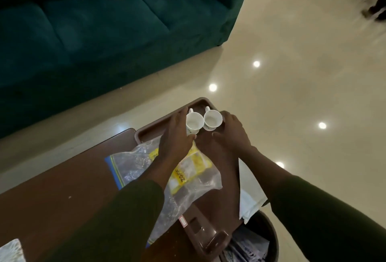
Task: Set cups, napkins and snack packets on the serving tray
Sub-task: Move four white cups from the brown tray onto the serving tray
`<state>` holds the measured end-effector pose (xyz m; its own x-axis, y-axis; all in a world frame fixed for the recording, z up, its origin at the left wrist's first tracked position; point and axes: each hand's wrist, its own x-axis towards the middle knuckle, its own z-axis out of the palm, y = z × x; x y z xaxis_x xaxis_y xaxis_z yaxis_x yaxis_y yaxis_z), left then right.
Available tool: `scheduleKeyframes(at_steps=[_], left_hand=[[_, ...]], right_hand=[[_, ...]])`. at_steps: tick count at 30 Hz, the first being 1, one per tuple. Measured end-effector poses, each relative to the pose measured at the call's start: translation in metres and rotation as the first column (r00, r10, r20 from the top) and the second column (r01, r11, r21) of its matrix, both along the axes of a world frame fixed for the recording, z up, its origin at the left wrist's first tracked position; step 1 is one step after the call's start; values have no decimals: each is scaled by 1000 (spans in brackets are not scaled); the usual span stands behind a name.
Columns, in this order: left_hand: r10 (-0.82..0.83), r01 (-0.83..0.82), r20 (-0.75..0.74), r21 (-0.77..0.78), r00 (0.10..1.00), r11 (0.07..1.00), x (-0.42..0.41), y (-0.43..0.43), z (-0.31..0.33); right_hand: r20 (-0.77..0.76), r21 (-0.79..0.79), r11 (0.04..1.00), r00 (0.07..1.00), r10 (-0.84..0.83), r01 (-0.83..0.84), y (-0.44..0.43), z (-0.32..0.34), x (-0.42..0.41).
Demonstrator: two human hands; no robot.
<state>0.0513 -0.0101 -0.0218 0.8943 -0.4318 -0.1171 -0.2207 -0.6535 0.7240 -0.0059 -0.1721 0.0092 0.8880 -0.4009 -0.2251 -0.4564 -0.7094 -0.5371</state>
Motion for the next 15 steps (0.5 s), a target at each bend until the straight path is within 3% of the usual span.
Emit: scheduleKeyframes(at_steps=[5,9,15], left_hand=[[-71,85,-93,155,993,984,12,-29,-18],[-32,45,-98,136,995,990,16,-38,-25],[-141,126,70,187,988,974,-2,-44,-25]], right_hand=[[6,-6,999,999,52,-52,-8,-18,21],[19,-42,997,998,62,-61,-6,-27,22],[22,-31,999,1000,-7,8,-4,-32,-9]])
